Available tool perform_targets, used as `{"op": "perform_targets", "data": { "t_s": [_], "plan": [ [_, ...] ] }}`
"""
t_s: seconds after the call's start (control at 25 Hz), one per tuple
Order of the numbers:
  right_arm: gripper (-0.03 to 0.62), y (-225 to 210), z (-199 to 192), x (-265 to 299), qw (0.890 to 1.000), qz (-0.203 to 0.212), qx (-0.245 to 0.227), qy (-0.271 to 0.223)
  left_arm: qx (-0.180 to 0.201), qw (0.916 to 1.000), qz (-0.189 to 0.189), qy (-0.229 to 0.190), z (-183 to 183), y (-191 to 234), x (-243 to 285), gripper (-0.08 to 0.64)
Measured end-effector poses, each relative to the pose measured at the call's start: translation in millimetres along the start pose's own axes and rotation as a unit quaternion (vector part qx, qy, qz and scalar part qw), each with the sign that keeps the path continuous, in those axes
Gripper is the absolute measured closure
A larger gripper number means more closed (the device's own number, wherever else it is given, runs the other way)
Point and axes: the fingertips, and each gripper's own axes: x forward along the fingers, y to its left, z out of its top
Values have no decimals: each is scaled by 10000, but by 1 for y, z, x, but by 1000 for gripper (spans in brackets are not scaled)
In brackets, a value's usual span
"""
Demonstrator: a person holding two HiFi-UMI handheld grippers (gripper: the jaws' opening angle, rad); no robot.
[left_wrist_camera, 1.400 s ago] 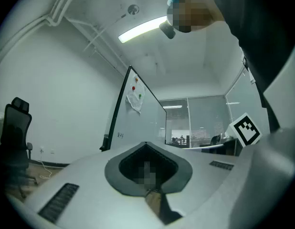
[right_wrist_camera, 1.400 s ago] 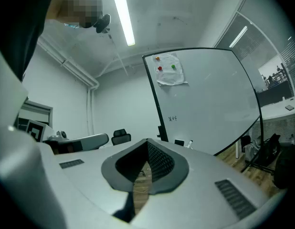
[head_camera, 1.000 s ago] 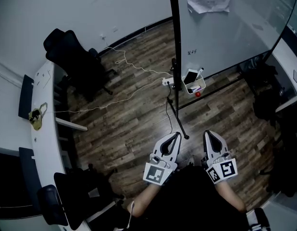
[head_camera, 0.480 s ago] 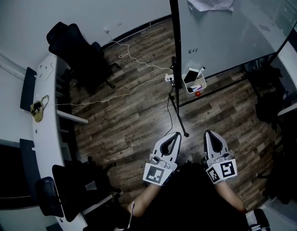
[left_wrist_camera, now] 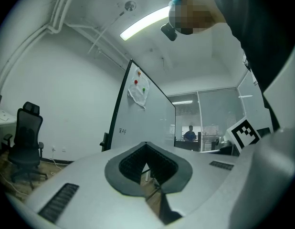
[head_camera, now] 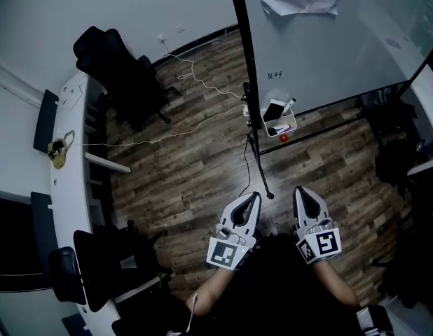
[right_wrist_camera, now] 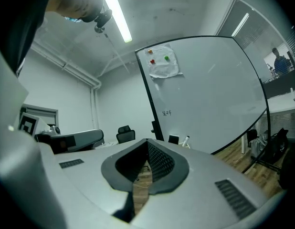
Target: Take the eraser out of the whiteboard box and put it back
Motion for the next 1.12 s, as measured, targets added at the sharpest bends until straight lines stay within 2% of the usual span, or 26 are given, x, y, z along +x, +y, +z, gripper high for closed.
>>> {"op": "perform_targets", "data": {
  "t_s": [0.28, 0.64, 1.12],
  "plan": [
    [578, -7, 3, 14, 10000, -4, 20, 0, 87, 10000, 31, -37, 6, 10, 13, 554],
    [578, -8, 7, 55, 9997, -240, -21, -67, 16, 9995, -297, -86, 8, 45, 43, 554],
    [578, -20, 2, 119, 9958, -909, -13, -54, -94, 9965, -827, -31, 14, 107, 76, 554]
  ]
}}
